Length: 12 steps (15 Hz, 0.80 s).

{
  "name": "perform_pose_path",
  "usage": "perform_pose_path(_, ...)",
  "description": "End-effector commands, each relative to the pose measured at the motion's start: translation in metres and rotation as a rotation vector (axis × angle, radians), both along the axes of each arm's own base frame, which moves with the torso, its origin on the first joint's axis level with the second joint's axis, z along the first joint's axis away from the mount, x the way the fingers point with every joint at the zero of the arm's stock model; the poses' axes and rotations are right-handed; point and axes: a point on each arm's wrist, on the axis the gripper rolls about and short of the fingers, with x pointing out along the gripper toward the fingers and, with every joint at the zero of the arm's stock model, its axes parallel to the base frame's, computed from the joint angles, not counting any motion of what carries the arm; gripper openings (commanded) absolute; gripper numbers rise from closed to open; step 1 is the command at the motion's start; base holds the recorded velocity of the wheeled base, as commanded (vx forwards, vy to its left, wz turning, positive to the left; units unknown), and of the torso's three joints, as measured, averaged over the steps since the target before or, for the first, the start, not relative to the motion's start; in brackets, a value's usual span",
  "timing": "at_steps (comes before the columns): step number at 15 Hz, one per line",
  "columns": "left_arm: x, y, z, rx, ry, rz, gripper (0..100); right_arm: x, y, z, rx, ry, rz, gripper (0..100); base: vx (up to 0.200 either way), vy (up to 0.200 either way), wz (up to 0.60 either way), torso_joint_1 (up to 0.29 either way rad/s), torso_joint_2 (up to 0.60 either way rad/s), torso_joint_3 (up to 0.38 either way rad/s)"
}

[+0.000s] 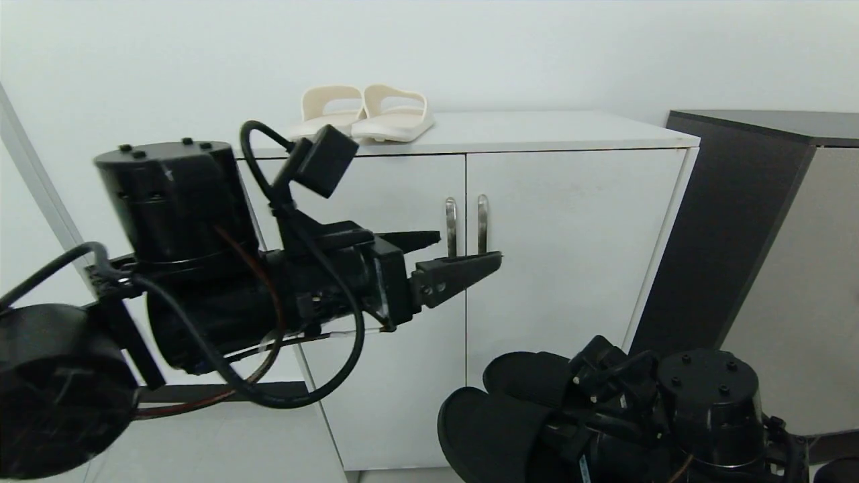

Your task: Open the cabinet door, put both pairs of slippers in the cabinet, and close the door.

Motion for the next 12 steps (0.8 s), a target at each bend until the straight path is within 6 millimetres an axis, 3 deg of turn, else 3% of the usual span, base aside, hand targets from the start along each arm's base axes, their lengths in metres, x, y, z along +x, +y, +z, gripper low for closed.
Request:
perform_pose_path(1,0.014,-0.032,-0.013,0.023,0.037,-0.062,100,0.0,0.0,-0.002,-0.004,0.004,0.0,0,0.0,0.0,0.0,0.0,0.0,0.0)
perform_pose_path(5,0.038,-0.048,-0.007,-0.006,0.148,-0.156,100,0.0,0.0,-0.002,-0.004,0.006,-0.001,0,0.0,0.0,0.0,0.0,0.0,0.0)
perform_pose_path(12,0.073,-0.035,-0.016,-0.01,0.176,-0.069,100,0.001,0.001,-0.002,-0.003,0.005,-0.001,0,0.0,0.0,0.0,0.0,0.0,0.0)
